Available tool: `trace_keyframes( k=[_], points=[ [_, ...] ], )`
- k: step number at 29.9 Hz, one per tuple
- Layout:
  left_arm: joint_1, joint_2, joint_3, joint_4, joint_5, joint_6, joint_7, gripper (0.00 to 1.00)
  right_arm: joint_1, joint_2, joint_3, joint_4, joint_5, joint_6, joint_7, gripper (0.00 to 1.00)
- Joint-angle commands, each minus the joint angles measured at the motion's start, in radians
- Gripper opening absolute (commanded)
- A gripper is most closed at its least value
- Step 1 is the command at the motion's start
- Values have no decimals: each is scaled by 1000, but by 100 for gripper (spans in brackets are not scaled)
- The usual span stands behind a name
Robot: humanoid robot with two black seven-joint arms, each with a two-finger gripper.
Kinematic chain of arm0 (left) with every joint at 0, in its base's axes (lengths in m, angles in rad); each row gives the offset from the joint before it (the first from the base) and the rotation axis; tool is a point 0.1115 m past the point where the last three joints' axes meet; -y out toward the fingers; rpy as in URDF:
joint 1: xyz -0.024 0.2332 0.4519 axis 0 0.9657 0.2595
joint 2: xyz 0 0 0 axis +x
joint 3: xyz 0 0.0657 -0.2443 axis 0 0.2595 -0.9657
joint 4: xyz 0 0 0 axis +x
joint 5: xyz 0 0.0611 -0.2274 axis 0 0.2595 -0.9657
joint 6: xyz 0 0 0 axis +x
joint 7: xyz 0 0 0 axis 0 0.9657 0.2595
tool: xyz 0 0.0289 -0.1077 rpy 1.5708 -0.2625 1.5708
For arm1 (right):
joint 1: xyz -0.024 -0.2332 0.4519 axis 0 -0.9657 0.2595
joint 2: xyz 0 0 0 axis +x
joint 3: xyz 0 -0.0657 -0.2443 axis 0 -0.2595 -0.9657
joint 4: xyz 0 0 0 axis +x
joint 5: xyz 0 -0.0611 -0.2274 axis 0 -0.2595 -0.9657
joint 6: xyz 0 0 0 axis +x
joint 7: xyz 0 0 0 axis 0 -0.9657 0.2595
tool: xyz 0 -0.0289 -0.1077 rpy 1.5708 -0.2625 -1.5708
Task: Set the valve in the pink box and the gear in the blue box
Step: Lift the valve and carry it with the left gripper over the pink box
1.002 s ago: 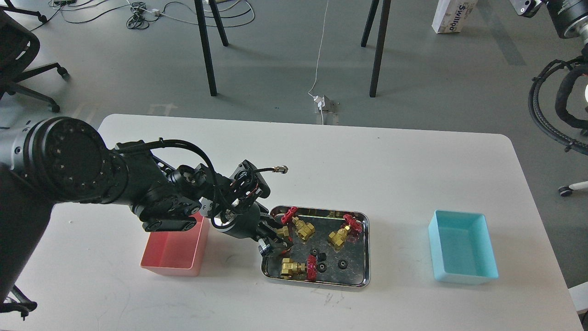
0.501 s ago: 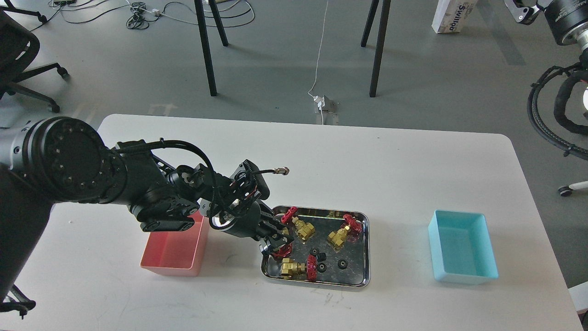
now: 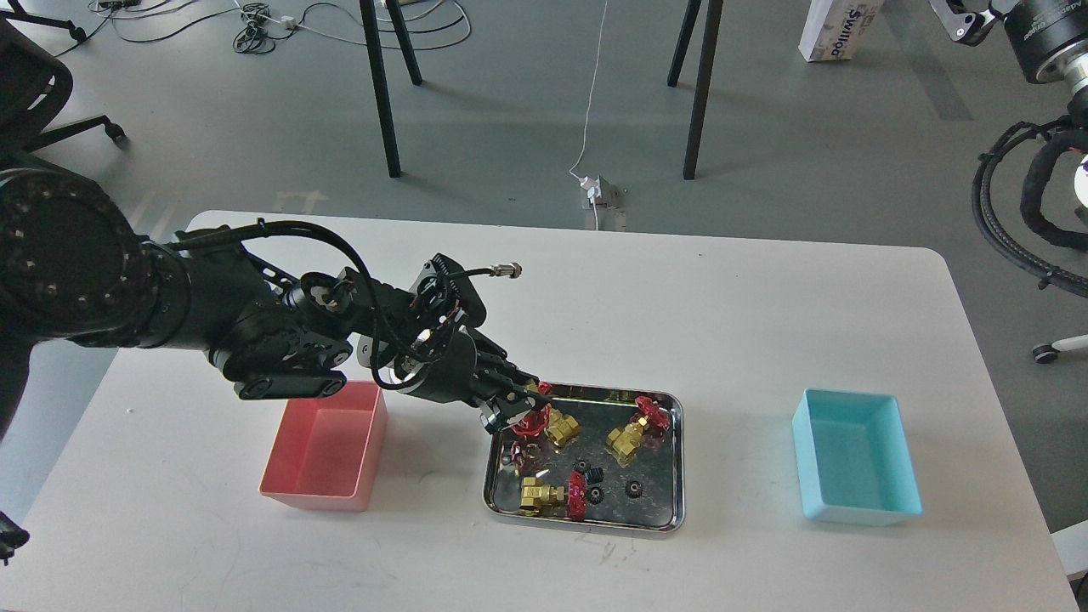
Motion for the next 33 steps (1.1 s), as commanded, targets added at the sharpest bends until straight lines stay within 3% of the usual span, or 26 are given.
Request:
trace_keyframes(
  k=[1, 9, 14, 22, 33],
  points=[
    [-56, 94, -42, -72, 1, 1, 0, 5, 15, 20, 5, 0, 0, -61, 0, 99],
    [-73, 363, -105, -181, 131, 1, 0, 5, 103, 78, 20, -8, 0, -266, -6, 99],
    [-73, 534, -113, -288, 214, 17, 0, 5, 136, 78, 17, -6, 92, -395, -95, 99],
    [-56, 699, -112, -310, 337, 28, 0, 5, 124, 80, 14, -6, 117, -397, -109, 99],
    [80, 708, -113, -232, 398, 28, 0, 5, 108, 110, 16, -2, 118, -403, -107, 99]
  ],
)
